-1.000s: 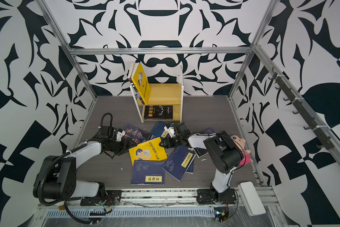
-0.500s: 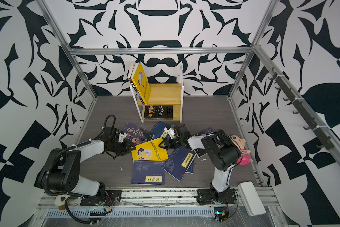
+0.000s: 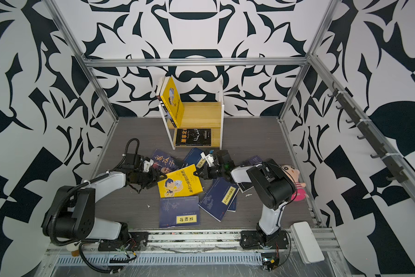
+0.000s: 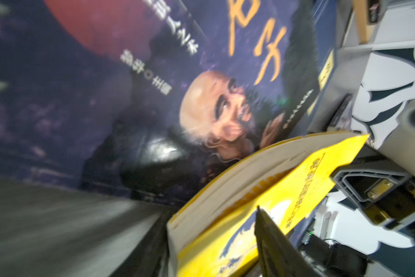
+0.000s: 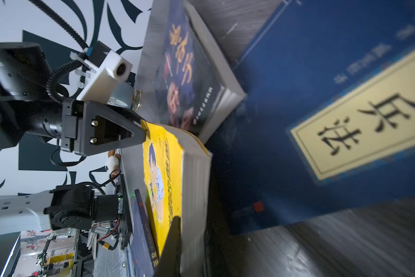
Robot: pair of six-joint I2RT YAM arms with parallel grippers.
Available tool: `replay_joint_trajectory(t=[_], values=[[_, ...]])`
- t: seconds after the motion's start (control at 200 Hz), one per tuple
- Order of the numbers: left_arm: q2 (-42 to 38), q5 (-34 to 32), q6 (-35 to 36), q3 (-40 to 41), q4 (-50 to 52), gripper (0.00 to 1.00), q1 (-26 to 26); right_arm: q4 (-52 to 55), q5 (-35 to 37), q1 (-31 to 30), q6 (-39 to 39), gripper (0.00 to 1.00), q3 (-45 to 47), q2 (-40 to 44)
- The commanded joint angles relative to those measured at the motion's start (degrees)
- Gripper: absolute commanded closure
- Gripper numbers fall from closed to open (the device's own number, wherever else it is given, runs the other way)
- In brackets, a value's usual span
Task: Stacking books/files
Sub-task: Pick up the book from the center of the table.
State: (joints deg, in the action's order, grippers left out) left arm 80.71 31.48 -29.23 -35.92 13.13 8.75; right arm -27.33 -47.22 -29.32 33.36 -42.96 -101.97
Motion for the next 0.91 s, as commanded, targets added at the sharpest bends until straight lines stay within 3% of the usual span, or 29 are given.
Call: replay_joint_trajectory(t=[0.0,0.23,0.365,0.595,0.9], values=[[-3.4,2.6,1.6,-4.0,2.8,0.27,-1.1,-7.1,-2.6,0.5,2.0,1.0,-2.9,4.6],[-10.1,7.1,5.4,-5.6,3.7,0.0,-7.5,-11.6,0.0,3.3,6.1,1.0,-5.1,8.0],[-11.9,10.8,8.6,-6.1,2.1,0.0,-10.8,-16.8,-1.4,3.3,10.4,1.0,-6.7,9.4],[-13.6,23.1,13.4,-6.6,0.8,0.0,-13.1,-28.1,-3.2,3.3,20.1,1.0,-7.2,10.0],[-11.9,25.2,11.9,-6.5,-3.2,0.0,-13.5,-44.4,-6.0,3.3,34.2,1.0,-7.7,8.7]])
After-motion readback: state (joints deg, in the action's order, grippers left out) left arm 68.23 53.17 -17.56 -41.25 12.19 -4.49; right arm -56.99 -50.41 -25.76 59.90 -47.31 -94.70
